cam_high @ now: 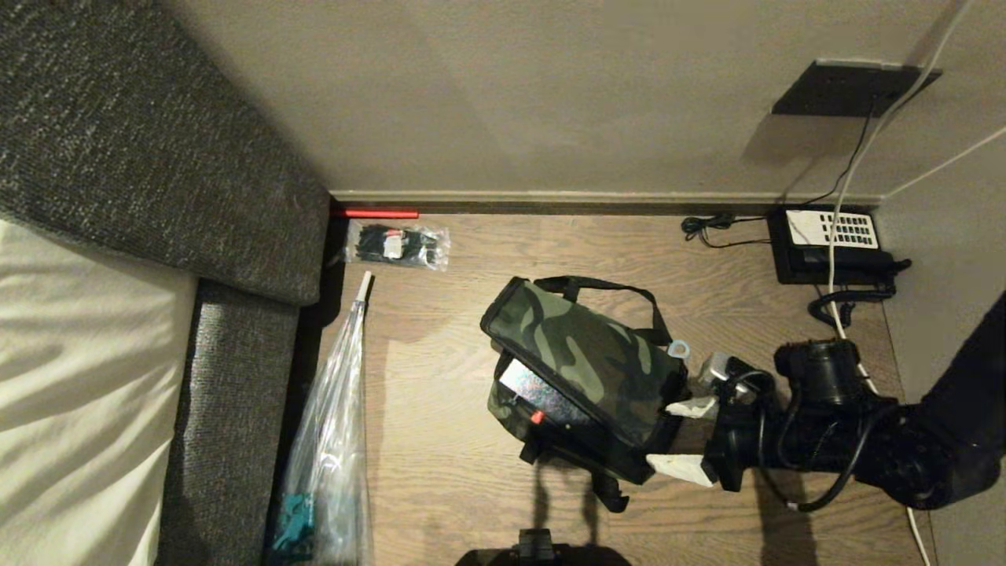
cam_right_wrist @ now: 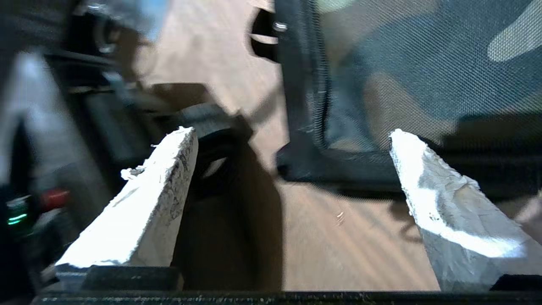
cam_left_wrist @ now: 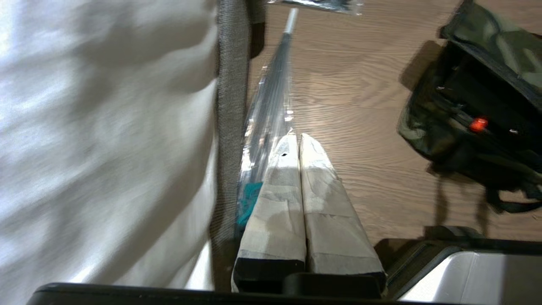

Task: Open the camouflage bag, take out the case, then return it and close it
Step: Close the top of the storage box

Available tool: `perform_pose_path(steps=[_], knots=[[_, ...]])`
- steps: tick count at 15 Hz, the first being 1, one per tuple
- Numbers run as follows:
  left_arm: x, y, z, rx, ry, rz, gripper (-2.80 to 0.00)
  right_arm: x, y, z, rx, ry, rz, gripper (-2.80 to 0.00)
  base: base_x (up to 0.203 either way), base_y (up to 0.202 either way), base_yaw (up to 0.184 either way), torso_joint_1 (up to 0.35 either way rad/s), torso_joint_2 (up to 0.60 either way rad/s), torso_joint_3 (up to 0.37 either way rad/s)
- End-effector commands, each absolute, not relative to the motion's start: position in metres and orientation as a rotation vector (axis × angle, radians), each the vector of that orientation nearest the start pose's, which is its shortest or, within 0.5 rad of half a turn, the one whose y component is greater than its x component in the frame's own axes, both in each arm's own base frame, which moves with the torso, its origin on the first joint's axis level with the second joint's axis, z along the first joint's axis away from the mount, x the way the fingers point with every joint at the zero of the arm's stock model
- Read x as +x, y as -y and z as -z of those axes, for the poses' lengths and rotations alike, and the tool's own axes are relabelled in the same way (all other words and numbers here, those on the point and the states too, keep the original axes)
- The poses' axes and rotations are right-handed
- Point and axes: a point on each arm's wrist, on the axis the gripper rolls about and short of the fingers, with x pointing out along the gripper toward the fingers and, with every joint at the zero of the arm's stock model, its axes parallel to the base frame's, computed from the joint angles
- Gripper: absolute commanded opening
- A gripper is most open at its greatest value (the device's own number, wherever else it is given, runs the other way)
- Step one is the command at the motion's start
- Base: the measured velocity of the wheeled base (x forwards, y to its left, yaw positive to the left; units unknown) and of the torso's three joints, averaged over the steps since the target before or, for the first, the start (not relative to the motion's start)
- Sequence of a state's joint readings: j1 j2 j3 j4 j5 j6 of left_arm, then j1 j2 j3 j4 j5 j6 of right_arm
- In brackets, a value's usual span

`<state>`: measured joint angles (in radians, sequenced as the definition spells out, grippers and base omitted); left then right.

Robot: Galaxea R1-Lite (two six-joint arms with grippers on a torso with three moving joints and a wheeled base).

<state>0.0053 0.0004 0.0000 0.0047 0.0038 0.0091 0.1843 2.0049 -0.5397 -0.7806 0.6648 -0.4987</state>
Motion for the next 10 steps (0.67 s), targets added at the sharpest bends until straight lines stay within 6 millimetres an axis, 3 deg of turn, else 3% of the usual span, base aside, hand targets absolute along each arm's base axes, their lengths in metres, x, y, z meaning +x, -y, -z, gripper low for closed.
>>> perform_pose_path(steps=[1,4,5,8,10], knots=[[-0.023,0.000,-0.074,0.009,-0.005,-0.010,-2.80,0.265,-0.061,-0.090,-0.299,-0.405,-0.954,0.00,0.000,0.000,0.000,0.000,0.00,0.000],[-0.023,0.000,-0.074,0.009,-0.006,-0.011,-2.80,0.268,-0.060,-0.105,-0.289,-0.390,-0.940,0.00,0.000,0.000,0.000,0.000,0.00,0.000],[-0.023,0.000,-0.074,0.009,-0.005,-0.011,-2.80,0.270,-0.061,-0.108,-0.272,-0.393,-0.932,-2.80,0.000,0.000,0.000,0.000,0.00,0.000],[-0.023,0.000,-0.074,0.009,-0.006,-0.011,-2.80,0.267,-0.047,-0.119,-0.221,-0.420,-0.791,-2.80,0.000,0.000,0.000,0.000,0.00,0.000],[-0.023,0.000,-0.074,0.009,-0.006,-0.011,-2.80,0.253,-0.038,-0.128,-0.114,-0.514,-0.638,-2.80,0.000,0.000,0.000,0.000,0.00,0.000]])
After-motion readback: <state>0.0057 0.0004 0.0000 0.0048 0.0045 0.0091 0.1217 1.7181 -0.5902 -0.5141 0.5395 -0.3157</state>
